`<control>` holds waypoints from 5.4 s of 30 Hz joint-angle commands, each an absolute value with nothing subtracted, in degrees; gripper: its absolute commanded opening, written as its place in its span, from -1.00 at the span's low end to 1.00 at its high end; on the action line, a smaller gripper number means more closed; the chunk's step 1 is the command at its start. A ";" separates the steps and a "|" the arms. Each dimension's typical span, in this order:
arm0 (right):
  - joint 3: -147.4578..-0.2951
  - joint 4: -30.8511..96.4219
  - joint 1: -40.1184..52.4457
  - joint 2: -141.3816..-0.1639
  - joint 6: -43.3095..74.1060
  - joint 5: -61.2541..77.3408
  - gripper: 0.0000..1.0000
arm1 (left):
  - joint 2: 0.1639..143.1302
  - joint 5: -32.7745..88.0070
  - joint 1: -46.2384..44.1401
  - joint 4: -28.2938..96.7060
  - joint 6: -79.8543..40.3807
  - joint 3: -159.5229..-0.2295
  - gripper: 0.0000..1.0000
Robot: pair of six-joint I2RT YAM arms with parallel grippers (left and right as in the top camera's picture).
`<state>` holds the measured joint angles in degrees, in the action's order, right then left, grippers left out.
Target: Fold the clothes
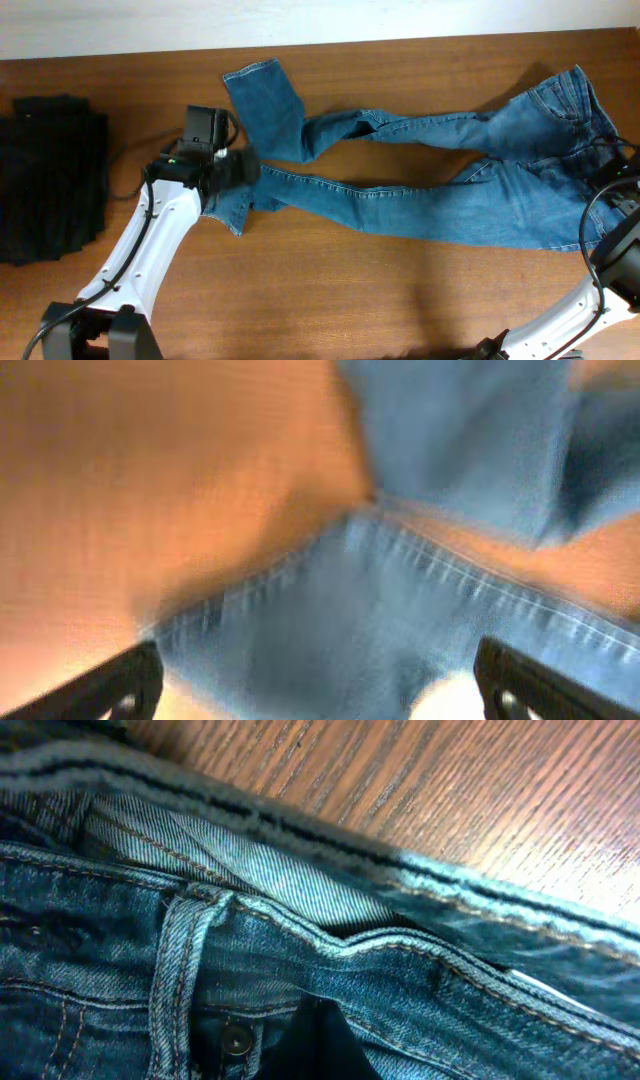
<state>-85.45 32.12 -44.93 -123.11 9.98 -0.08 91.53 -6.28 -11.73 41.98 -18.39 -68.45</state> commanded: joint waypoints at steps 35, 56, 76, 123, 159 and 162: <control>-84.77 32.14 -42.70 -130.89 10.17 4.51 -0.92 | 91.92 10.33 -0.58 27.90 -35.40 -45.78 0.98; -84.77 32.10 -42.72 -130.89 10.17 4.45 -0.91 | 95.77 6.46 -0.56 28.49 -30.28 -47.53 -0.99; -84.84 31.92 -42.81 -130.89 9.28 -0.91 -0.92 | 92.23 -33.32 1.52 52.64 -22.20 -71.37 -0.99; -97.21 44.58 -41.28 -128.66 7.75 7.70 0.49 | 91.46 0.30 4.58 52.12 -19.62 -77.93 0.95; -98.78 73.28 -35.27 -123.59 7.79 -2.48 -0.92 | 91.81 0.64 -1.76 39.88 -19.62 -52.36 0.96; -97.21 71.81 -35.42 -123.59 8.29 -5.32 -0.92 | 91.81 0.62 -1.72 37.89 -19.59 -51.09 0.96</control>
<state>-98.74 72.29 -35.20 -126.15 7.60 -1.61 92.44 1.45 -1.76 38.87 -20.51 -52.25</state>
